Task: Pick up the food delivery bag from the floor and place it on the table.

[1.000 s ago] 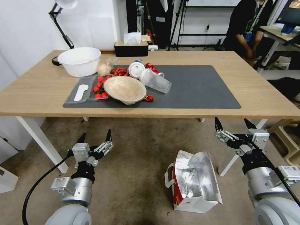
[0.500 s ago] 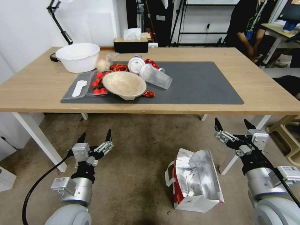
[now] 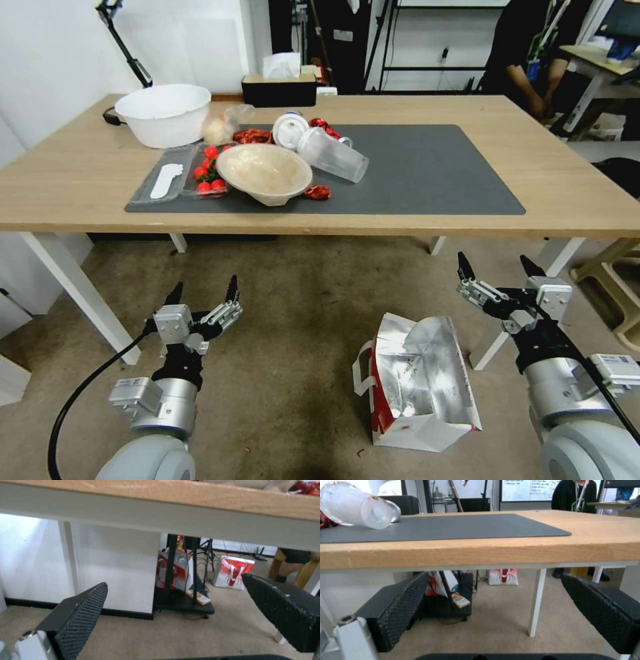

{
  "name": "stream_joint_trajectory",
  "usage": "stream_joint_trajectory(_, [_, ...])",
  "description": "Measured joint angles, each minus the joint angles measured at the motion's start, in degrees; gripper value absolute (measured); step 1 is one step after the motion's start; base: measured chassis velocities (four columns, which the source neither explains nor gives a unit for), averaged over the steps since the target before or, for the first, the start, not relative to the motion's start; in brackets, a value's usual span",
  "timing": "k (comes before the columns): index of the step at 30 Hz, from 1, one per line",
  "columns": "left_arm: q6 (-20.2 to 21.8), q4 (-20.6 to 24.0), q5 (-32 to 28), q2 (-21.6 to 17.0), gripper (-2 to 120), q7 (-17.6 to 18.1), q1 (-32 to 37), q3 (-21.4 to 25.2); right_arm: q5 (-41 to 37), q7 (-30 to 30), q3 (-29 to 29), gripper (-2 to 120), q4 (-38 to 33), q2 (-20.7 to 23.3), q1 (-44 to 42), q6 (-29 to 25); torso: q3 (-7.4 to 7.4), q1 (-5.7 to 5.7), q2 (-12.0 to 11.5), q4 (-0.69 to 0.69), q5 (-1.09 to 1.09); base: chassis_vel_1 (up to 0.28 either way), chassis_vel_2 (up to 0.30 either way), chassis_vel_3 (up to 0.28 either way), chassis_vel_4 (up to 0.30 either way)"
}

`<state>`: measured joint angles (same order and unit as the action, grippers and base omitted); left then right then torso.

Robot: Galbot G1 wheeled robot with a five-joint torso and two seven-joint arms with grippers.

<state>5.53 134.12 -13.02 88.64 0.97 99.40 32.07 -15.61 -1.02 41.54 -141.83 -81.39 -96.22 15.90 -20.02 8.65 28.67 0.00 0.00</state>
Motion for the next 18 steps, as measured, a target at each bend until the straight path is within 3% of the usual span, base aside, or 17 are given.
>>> stream_joint_trajectory(18, [0.0,-0.3,0.0,0.1,100,0.0,-0.1,-0.1,0.0,0.0,0.1,100,0.1,0.4,0.0,0.0,2.88,-1.55,-4.4,0.00,0.00,0.000,0.000,0.000,0.000])
